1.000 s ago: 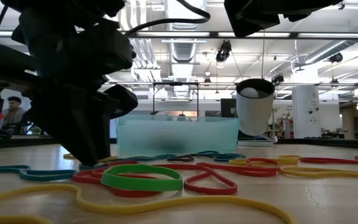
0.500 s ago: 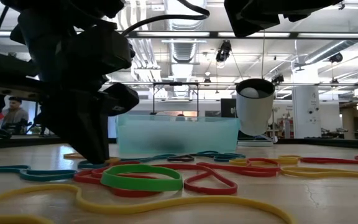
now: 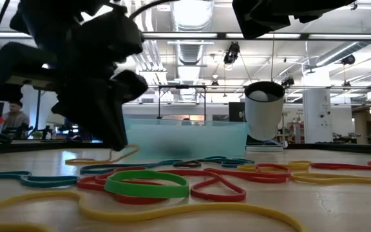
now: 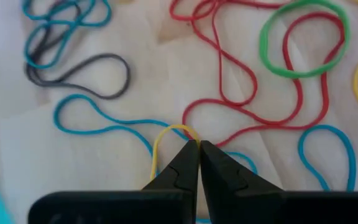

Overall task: Pick and place rubber bands into bin
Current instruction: Put the yellow rubber band into the green bin, then put the red rubber band into the green bin

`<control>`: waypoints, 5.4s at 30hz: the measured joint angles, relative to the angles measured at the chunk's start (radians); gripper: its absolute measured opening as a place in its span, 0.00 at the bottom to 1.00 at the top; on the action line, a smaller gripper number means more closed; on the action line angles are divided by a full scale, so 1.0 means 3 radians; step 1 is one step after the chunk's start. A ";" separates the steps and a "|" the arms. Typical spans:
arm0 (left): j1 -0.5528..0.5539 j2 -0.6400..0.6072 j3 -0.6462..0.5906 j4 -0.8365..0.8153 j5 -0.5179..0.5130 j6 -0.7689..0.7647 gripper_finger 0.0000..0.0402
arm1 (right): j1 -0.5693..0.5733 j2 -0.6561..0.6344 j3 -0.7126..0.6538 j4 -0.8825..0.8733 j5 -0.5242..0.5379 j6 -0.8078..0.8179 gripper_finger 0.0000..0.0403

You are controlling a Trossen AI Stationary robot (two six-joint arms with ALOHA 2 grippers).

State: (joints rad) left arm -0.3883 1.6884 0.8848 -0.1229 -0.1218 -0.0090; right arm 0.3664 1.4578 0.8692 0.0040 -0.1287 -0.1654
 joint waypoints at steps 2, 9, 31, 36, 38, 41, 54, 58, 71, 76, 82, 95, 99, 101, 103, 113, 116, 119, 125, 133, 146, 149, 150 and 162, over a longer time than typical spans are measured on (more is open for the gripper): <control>-0.0028 -0.0032 0.0018 0.0019 -0.0078 0.0021 0.00 | 0.0000 0.0000 0.0000 0.0000 0.0000 0.0001 0.20; -0.0240 -0.0268 0.0018 0.0023 -0.0712 0.0225 0.00 | -0.0003 0.0000 0.0000 -0.0002 0.0000 -0.0004 0.20; 0.0085 -0.1403 -0.0028 -0.0197 -0.1450 0.1045 0.00 | 0.0000 0.0004 -0.0023 -0.0004 0.0090 0.0028 0.20; 0.0458 -0.1601 -0.0028 -0.0280 -0.1408 0.1116 0.00 | 0.0000 0.0004 -0.0024 0.0005 0.0091 0.0008 0.20; 0.0624 -0.1637 -0.0028 -0.0262 -0.1268 0.1181 0.00 | 0.0000 0.0004 -0.0025 0.0000 0.0090 0.0004 0.20; 0.0890 -0.1641 -0.0024 -0.0262 -0.0968 0.1197 0.00 | 0.0000 0.0004 -0.0027 0.0005 0.0090 0.0004 0.20; 0.1578 -0.1246 -0.0040 -0.0236 -0.0356 0.1013 0.00 | 0.0000 0.0004 -0.0032 -0.0002 0.0090 -0.0002 0.20; 0.1594 -0.1101 -0.0032 -0.0231 -0.0357 0.1025 0.02 | -0.0001 0.0004 -0.0032 0.0000 0.0090 0.0000 0.20; 0.1474 -0.1200 0.0017 -0.0420 -0.0259 0.0762 0.21 | 0.0000 0.0003 -0.0089 0.0003 0.0102 0.0205 0.20; 0.1048 -0.1464 -0.0075 -0.0609 0.0098 0.0575 0.21 | 0.0000 0.0031 -0.0315 0.0110 0.0267 0.0585 0.20; 0.0206 -0.1642 -0.0203 -0.0516 -0.0112 0.0504 0.18 | 0.0008 0.0224 -0.0489 0.0153 0.0264 0.1034 0.20; -0.0713 -0.1568 -0.0341 -0.0178 -0.0673 0.0482 0.17 | 0.0006 0.0370 -0.0480 0.0061 0.0604 0.1201 0.20; -0.0714 -0.1580 -0.0341 -0.0165 -0.0690 0.0475 0.17 | 0.0006 0.0603 -0.0467 0.0319 0.0603 0.1094 0.20; -0.0714 -0.1579 -0.0341 -0.0164 -0.0691 0.0474 0.17 | 0.0006 0.0748 -0.0467 0.0449 0.0595 0.1027 0.20; -0.0714 -0.1580 -0.0342 -0.0152 -0.0694 0.0473 0.17 | 0.0006 0.0856 -0.0466 0.0468 0.0590 0.0975 0.20; -0.0714 -0.1580 -0.0348 -0.0162 -0.0694 0.0474 0.17 | 0.0000 0.0913 -0.0455 0.0496 0.0635 0.0979 0.20; -0.0714 -0.1580 -0.0348 -0.0162 -0.0694 0.0474 0.17 | -0.0001 0.0917 -0.0455 0.0497 0.0713 0.0980 0.20; -0.0714 -0.1580 -0.0348 -0.0162 -0.0693 0.0473 0.17 | -0.0003 0.0930 -0.0455 0.0528 0.0728 0.0979 0.20; -0.0714 -0.1575 -0.0348 -0.0159 -0.0693 0.0474 0.17 | -0.0003 0.0930 -0.0455 0.0590 0.0729 0.0987 0.20; -0.0714 -0.1576 -0.0348 -0.0162 -0.0692 0.0401 0.17 | 0.0000 0.0930 -0.0478 0.0651 0.0730 0.0988 0.20; -0.0717 -0.1579 -0.0349 -0.0166 -0.0692 0.0399 0.17 | 0.0000 0.1264 -0.0468 0.0927 0.0715 0.0991 0.20; -0.0717 -0.1579 -0.0352 -0.0170 -0.0689 0.0400 0.17 | 0.0000 0.1303 -0.0454 0.0937 0.0713 0.1004 0.20; -0.0717 -0.1579 -0.0352 -0.0170 -0.0689 0.0399 0.17 | 0.0000 0.1306 -0.0454 0.0937 0.0712 0.1015 0.20; -0.0715 -0.1579 -0.0353 -0.0168 -0.0691 0.0399 0.17 | 0.0009 0.1168 -0.0470 0.0847 0.0676 0.0851 0.03</control>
State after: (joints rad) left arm -0.6029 1.2148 0.7788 -0.1732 -0.3290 0.1108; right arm 0.3691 1.8083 0.7280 0.2582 0.0741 0.0898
